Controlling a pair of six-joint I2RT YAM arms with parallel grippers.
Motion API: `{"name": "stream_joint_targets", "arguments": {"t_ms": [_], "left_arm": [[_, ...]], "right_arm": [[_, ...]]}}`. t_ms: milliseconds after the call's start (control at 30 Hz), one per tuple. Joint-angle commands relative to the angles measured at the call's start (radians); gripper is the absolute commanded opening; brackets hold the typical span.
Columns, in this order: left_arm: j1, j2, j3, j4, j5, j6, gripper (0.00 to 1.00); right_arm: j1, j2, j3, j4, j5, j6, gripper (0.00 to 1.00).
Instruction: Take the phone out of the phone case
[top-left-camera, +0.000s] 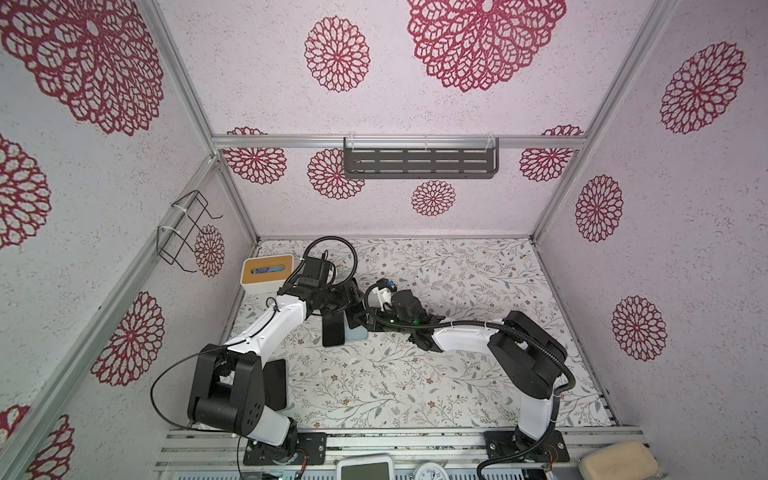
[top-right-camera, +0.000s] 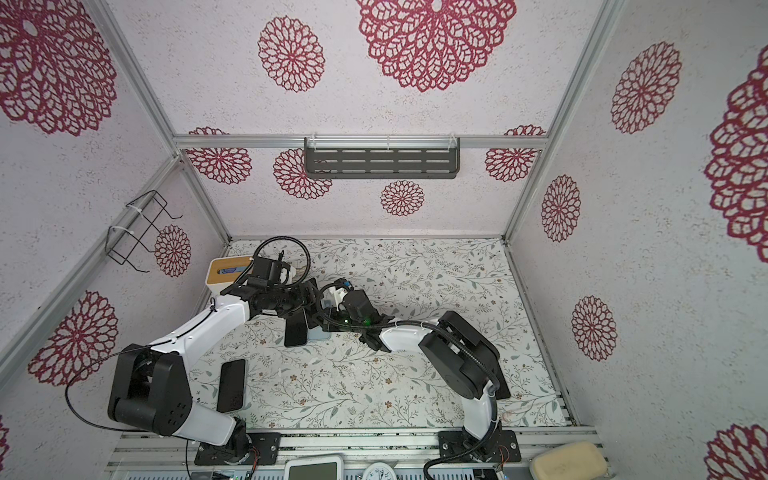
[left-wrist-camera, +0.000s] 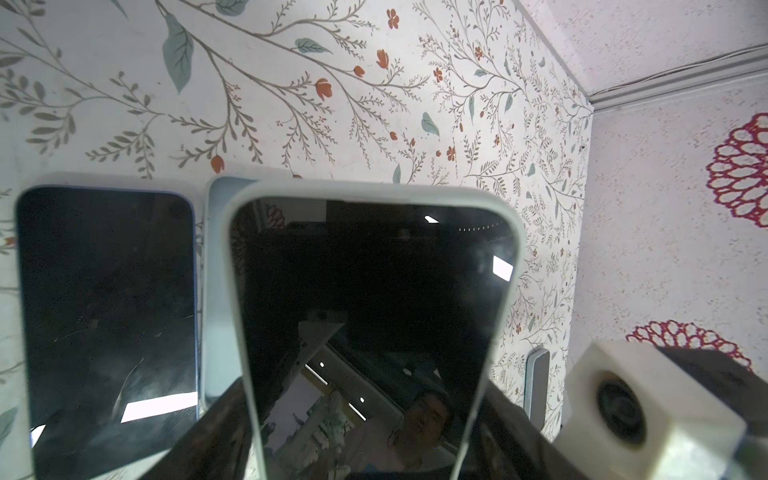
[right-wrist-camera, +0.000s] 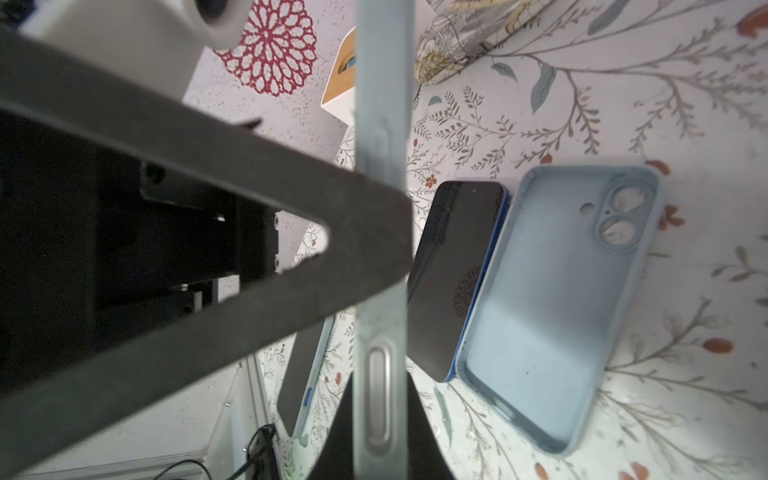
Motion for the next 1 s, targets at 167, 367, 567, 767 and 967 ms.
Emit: {"name": "stream_joint_targets", "arguments": {"t_ms": [167, 367, 567, 767, 967], "left_arm": [[-0.029, -0.125, -0.066, 0.213, 0.057, -0.048, 0.94], [-0.039, -0.227, -0.200, 0.524, 0.173, -0.049, 0.97], [-0.095, -0.187, -0.236, 0.846, 0.395, -0.046, 0.97], [-0.114, -0.129, -0.226, 1.035, 0.540, -0.106, 0.97], [-0.147, -0.077, -0.210, 1.126, 0.605, -0.151, 0.97]], "right_arm": [[-0.056, -0.204, -0.080, -0.070, -0.042, -0.083, 0.00], [-0.186, -0.431, -0.156, -0.246, -0.223, -0.159, 0.00], [-0.329, -0.608, -0.080, -0.575, -0.426, -0.340, 0.00], [-0.371, -0.712, -0.052, -0.736, -0.493, -0.453, 0.00], [-0.371, -0.745, -0.082, -0.646, -0.565, -0.406, 0.00]]}}
